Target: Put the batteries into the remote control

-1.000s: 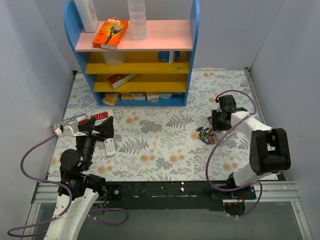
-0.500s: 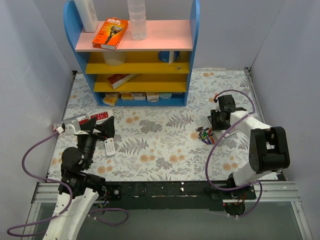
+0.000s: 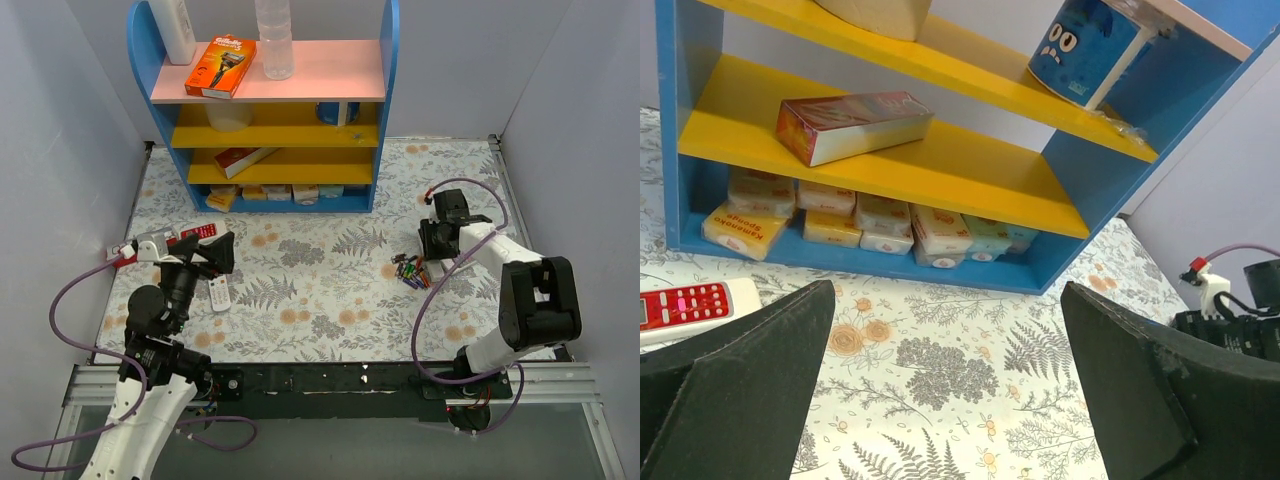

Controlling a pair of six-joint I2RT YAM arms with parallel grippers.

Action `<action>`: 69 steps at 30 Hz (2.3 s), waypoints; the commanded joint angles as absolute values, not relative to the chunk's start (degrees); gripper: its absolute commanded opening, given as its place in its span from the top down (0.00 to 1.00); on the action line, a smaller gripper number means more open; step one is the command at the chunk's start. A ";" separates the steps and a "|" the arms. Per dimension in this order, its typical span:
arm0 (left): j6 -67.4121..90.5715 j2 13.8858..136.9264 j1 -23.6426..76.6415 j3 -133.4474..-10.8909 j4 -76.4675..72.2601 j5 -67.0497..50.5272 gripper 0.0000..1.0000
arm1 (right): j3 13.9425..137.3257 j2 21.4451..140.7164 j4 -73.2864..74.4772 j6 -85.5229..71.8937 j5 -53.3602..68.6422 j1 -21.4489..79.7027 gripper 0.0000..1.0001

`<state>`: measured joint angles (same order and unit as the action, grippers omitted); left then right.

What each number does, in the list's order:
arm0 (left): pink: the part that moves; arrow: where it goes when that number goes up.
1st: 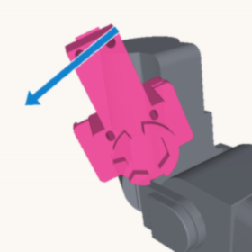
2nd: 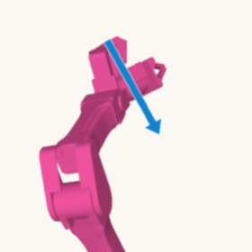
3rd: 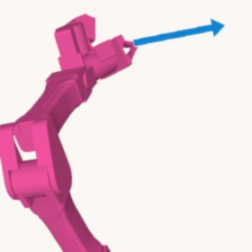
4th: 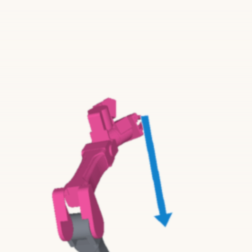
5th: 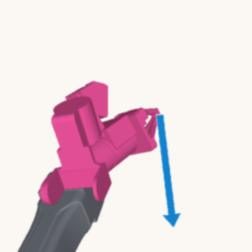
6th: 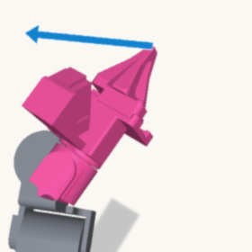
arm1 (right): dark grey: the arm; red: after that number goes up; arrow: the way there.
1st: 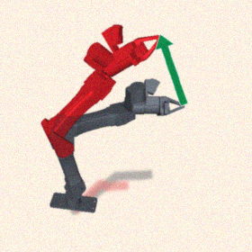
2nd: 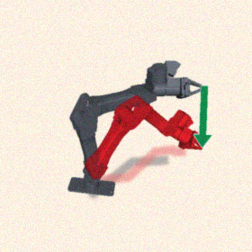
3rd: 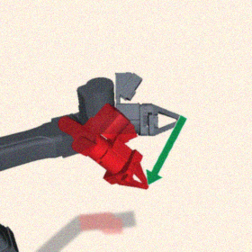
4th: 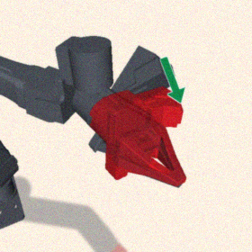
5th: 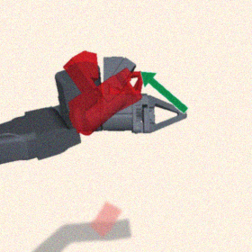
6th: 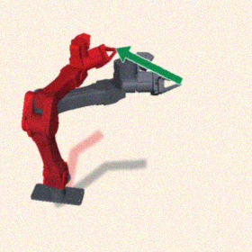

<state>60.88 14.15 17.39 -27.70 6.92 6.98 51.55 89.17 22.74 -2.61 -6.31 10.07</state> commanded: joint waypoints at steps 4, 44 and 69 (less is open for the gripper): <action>60.12 17.66 17.67 -30.06 7.21 2.29 0.02 | 52.74 77.45 22.77 -2.29 -6.77 11.25 0.73; 82.97 59.15 30.14 -24.70 -52.29 -37.62 0.02 | 30.50 63.63 -45.17 -41.31 43.15 37.53 0.86; 84.82 57.31 31.82 -27.14 -32.82 -22.09 1.00 | 34.44 63.56 -35.10 -32.47 35.80 40.96 0.28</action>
